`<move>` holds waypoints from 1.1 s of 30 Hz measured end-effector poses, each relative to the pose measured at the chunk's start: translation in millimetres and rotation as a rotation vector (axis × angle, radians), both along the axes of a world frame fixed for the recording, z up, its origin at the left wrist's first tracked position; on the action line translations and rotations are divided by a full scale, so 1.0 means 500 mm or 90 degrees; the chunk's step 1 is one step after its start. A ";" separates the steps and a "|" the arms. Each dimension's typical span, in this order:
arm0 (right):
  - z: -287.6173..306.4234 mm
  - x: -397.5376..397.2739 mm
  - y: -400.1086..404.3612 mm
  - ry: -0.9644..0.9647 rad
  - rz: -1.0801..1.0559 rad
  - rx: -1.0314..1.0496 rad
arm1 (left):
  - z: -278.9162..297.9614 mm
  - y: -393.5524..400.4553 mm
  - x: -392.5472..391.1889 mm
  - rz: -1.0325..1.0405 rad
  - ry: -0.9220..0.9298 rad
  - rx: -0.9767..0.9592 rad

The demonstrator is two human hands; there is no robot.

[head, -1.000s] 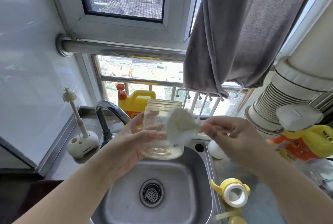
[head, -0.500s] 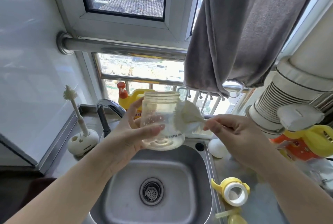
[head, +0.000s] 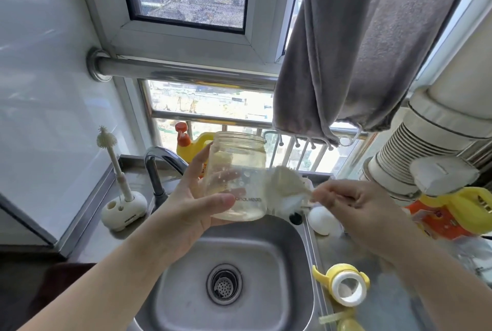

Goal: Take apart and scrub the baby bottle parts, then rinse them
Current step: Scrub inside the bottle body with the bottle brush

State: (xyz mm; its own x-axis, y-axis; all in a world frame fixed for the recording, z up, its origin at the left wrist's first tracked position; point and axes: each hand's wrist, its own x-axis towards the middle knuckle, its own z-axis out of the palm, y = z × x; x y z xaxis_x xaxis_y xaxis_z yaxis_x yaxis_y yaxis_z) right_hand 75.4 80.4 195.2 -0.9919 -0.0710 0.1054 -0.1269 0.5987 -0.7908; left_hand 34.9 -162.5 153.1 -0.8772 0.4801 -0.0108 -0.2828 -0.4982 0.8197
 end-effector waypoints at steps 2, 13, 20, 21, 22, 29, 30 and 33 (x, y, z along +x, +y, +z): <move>0.000 -0.011 -0.001 0.053 -0.015 -0.025 | -0.001 0.008 0.003 -0.014 -0.007 0.008; 0.009 -0.026 -0.009 0.099 0.002 0.019 | -0.012 0.003 0.000 -0.030 -0.033 0.030; 0.001 -0.018 0.009 0.047 0.004 -0.020 | -0.008 -0.008 -0.006 -0.077 -0.042 0.044; 0.004 -0.019 0.004 0.045 0.002 -0.031 | -0.006 -0.003 -0.006 -0.072 -0.040 0.038; 0.008 -0.019 -0.003 0.043 0.005 -0.046 | -0.004 0.001 -0.008 -0.059 -0.037 0.025; 0.022 -0.007 -0.022 0.027 0.002 -0.064 | -0.002 0.015 -0.008 0.032 0.049 -0.041; 0.024 -0.006 -0.026 0.022 0.003 -0.074 | -0.002 0.020 -0.005 0.029 0.063 -0.062; 0.021 -0.003 -0.030 0.018 0.024 -0.069 | 0.003 0.027 0.000 0.027 0.100 -0.140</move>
State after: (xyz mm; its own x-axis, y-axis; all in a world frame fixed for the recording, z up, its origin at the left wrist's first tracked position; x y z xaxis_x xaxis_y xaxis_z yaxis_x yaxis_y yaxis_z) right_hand 73.8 65.2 205.7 -0.9852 -0.0950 0.1430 -0.1715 0.5042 -0.8464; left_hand 34.7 -149.1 154.5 -0.8957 0.4439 0.0275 -0.1256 -0.3118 0.9418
